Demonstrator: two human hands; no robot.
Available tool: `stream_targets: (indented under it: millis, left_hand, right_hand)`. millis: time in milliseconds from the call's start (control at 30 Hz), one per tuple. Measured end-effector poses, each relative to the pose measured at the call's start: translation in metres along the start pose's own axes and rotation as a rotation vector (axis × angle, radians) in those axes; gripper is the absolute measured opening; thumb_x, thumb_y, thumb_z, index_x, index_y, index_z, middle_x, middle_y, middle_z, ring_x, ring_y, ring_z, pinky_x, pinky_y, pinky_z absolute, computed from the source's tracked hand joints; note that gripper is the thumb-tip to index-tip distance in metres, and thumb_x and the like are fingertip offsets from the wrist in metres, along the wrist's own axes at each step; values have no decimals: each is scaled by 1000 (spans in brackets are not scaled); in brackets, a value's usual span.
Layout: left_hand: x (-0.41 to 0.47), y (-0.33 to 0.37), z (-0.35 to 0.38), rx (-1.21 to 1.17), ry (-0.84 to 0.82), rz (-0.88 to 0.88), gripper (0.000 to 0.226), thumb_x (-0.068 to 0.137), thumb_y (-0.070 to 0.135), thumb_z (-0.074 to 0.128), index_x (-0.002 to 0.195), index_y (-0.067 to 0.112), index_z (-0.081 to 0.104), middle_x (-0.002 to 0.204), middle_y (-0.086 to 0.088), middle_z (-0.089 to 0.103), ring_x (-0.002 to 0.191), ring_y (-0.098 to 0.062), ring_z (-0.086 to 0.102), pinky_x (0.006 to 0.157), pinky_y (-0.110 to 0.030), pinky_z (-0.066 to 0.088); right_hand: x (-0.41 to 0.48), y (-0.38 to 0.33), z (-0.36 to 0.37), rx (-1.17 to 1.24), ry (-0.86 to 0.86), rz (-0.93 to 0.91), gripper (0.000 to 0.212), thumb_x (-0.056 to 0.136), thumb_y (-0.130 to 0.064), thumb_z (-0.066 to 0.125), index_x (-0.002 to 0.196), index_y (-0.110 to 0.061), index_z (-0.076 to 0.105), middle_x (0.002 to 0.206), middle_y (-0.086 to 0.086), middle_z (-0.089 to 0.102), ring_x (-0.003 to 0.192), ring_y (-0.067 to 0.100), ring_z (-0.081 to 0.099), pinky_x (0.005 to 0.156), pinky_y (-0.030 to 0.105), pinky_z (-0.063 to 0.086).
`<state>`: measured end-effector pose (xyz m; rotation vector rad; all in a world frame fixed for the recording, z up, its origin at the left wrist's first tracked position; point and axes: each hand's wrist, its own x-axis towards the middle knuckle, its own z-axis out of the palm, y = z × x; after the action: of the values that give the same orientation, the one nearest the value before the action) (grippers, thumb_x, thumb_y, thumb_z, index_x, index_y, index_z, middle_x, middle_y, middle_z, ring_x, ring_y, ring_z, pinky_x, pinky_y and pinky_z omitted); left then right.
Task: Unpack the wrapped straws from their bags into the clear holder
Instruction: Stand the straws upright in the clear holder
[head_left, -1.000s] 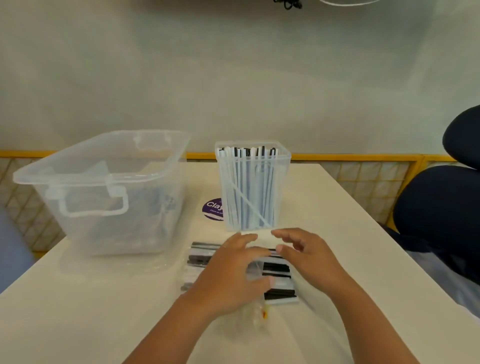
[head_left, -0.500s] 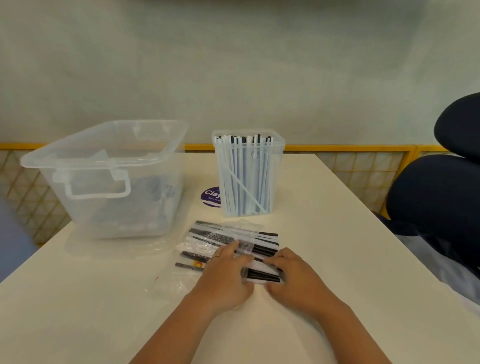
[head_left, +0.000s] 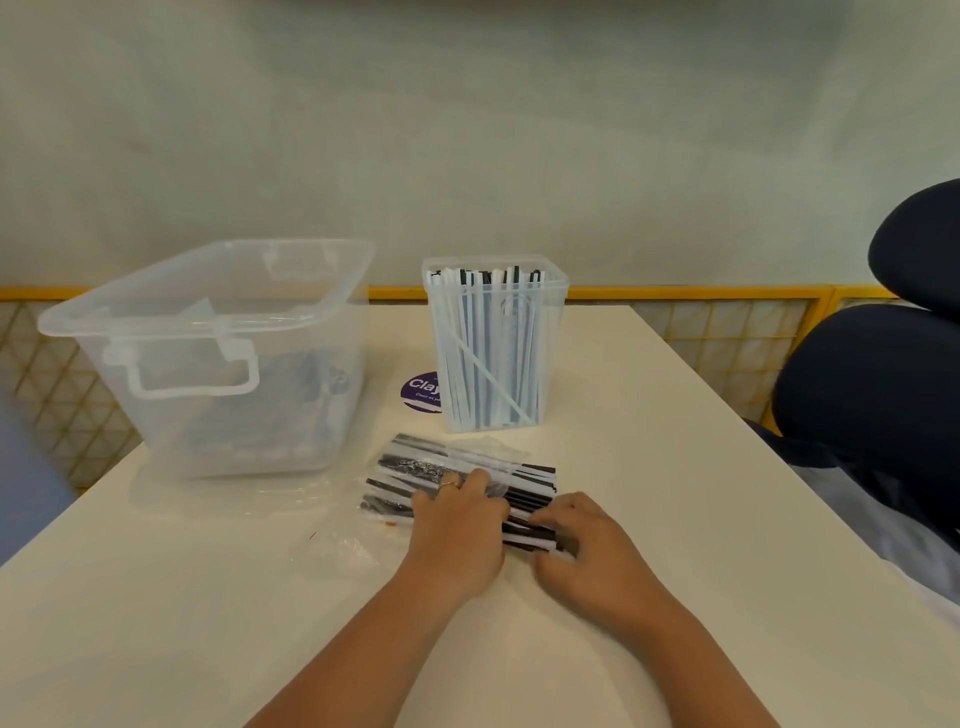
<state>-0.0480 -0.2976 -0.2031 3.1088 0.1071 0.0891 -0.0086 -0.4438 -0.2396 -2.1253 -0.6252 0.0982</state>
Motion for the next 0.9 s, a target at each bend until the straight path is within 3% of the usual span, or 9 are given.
stream_targets:
  millis: [67, 133, 233, 367, 633, 800, 900]
  left_hand:
    - [3, -1, -1, 23, -5, 29, 35, 91, 16, 44, 124, 23, 54, 138, -1, 35, 126, -27, 32, 98, -47, 29]
    - [5, -3, -1, 38, -7, 63, 36, 91, 15, 46, 126, 23, 53, 142, 0, 31, 129, -27, 28, 101, -48, 27]
    - [6, -2, -2, 29, -4, 88, 38, 92, 15, 45, 129, 21, 51, 150, -1, 23, 139, -26, 15, 111, -52, 17]
    - [7, 0, -3, 46, 5, 121, 36, 93, 17, 45, 128, 22, 52, 152, -1, 19, 142, -27, 10, 113, -54, 10]
    - [13, -3, 1, 9, -31, 158, 39, 92, 14, 45, 129, 25, 50, 135, 0, 39, 125, -25, 36, 100, -43, 34]
    - [17, 1, -3, 103, -89, 190, 42, 90, 9, 42, 130, 20, 50, 137, -5, 34, 125, -28, 33, 100, -47, 34]
    - [17, 1, -3, 135, -118, 208, 42, 91, 10, 41, 132, 16, 47, 143, -6, 26, 131, -29, 25, 105, -50, 29]
  right_hand:
    - [1, -7, -4, 298, 72, 73, 36, 69, -43, 58, 104, -33, 62, 112, -13, 51, 107, 0, 53, 91, 18, 42]
    - [5, -12, -6, 439, 105, 124, 42, 84, -52, 52, 121, -31, 55, 125, -14, 47, 116, 0, 47, 96, 19, 37]
    - [14, -15, -7, 545, 148, 202, 49, 97, -45, 26, 141, -26, 37, 140, -12, 38, 121, -4, 32, 99, 17, 21]
    - [25, -20, -5, 721, 194, 266, 54, 97, -48, 14, 145, -27, 29, 148, -6, 31, 133, 6, 26, 98, 19, 18]
    - [36, -15, 2, 868, 277, 247, 56, 97, -48, 14, 145, -23, 31, 151, -6, 31, 118, -2, 31, 99, 18, 21]
    - [39, -11, 4, 893, 282, 230, 53, 99, -44, 16, 143, -21, 33, 150, -3, 33, 115, 0, 36, 95, 16, 27]
    - [40, -10, 5, 919, 280, 237, 54, 99, -43, 16, 143, -18, 33, 148, -2, 35, 107, 0, 43, 77, 7, 38]
